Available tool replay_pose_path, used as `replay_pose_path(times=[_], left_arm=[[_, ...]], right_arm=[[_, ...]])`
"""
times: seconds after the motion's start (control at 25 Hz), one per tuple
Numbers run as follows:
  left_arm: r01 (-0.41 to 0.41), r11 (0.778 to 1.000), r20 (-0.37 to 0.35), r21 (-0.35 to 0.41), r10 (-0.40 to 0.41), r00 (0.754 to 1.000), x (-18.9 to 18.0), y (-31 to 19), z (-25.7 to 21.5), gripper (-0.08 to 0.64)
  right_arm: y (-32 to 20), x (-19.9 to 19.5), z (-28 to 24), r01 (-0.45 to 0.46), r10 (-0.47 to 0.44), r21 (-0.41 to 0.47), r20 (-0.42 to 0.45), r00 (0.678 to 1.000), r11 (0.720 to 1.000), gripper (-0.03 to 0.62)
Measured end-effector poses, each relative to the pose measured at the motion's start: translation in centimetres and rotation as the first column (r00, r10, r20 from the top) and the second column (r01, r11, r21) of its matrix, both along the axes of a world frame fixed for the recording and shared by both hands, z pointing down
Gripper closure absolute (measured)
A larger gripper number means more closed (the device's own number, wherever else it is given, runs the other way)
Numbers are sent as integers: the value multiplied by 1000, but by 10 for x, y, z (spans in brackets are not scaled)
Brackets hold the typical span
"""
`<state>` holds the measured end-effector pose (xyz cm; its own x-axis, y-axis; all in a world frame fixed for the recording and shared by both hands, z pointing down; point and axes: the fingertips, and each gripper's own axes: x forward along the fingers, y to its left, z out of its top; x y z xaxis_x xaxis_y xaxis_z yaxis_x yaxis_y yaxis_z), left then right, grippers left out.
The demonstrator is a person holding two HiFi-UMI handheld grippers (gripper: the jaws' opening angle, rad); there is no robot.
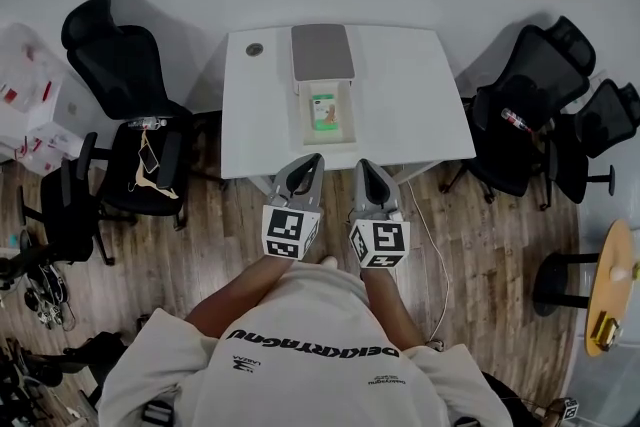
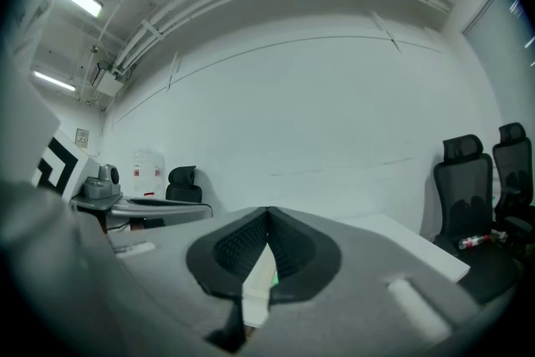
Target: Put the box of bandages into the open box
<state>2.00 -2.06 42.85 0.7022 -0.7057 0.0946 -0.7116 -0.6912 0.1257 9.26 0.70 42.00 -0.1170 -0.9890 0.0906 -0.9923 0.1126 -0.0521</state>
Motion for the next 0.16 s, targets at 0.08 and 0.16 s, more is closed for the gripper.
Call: replay_pose_path(times=[0.08,0.16], left_arm=[[5,1000,-2,2,-5,1000,1,1,-1,561],[9,1000,-5,3,-9,1000,1,2,-2,561]], right_arm=[[1,2,0,3,-3,2,1,1000,1000,595],[3,3,-1,7,-7,5,2,1000,1000,595]])
